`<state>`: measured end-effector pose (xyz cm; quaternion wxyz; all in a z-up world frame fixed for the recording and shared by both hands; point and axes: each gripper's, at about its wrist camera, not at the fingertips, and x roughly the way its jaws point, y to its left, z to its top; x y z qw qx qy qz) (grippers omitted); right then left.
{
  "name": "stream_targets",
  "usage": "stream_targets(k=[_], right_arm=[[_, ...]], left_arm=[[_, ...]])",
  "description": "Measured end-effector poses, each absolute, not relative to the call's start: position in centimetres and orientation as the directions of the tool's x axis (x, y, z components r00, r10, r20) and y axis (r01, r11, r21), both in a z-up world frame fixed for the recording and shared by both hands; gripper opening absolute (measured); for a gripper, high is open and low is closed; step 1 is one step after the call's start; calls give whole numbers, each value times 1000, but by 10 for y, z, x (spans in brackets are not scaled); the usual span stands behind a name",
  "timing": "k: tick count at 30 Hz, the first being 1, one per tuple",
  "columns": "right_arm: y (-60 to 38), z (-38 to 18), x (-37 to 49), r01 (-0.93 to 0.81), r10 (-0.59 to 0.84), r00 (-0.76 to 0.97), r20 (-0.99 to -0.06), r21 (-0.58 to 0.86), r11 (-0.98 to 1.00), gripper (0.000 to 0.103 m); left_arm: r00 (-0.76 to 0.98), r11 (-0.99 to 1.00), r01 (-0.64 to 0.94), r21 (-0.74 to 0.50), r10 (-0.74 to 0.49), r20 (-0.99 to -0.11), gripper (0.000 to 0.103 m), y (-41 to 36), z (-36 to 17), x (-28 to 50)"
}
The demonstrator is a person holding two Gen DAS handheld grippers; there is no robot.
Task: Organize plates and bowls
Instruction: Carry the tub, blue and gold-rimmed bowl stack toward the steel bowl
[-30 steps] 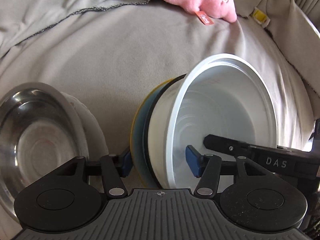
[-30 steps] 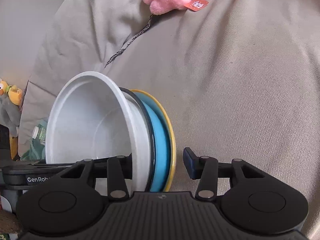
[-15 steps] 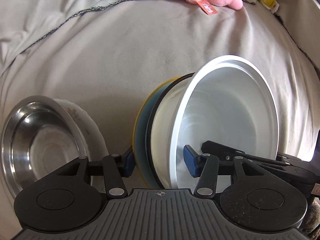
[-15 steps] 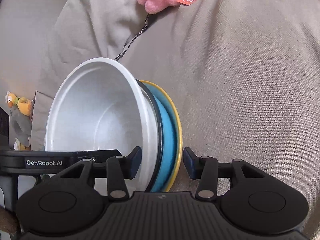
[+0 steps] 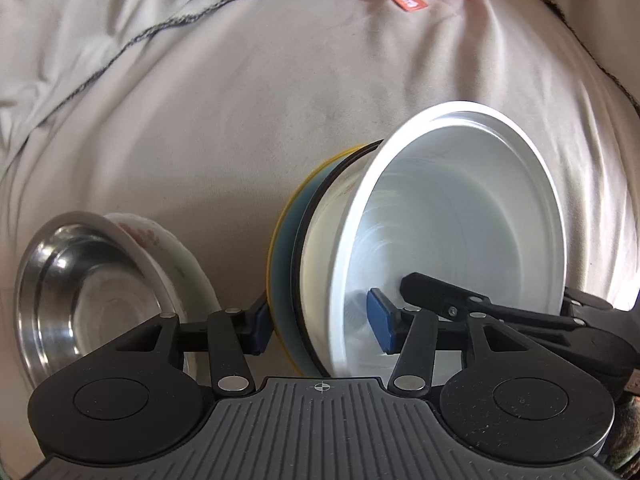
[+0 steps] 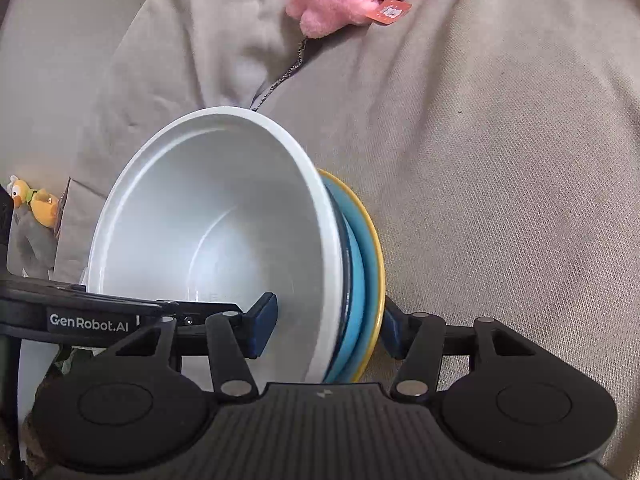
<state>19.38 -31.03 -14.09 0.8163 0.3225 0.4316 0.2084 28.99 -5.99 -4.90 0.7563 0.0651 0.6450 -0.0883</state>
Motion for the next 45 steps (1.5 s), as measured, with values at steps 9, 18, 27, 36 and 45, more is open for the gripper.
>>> stream_targets(k=[9,18,27,36,45], right_arm=[[-319,-148,197,-48,661,521,-539,755,653,53],[-324,-152,204,-12,683,495,-537,782,623,51],[-321,-161,221,-13,712,474,-519,804,595,51],[-315,-169,226,-27,732,462,-501,817,576,50],[-317,-171,233,-31,758,427,-493,830,558,50]], left_arm=[[166,967,249,49,8,-986,54,-77,-43,289],[142,966,247,75,41,-989,55,-84,-45,292],[107,961,264,76,49,-993,57,-84,-49,297],[83,970,240,43,23,-996,58,-74,-54,300],[124,957,288,45,10,-992,58,-74,-59,285]])
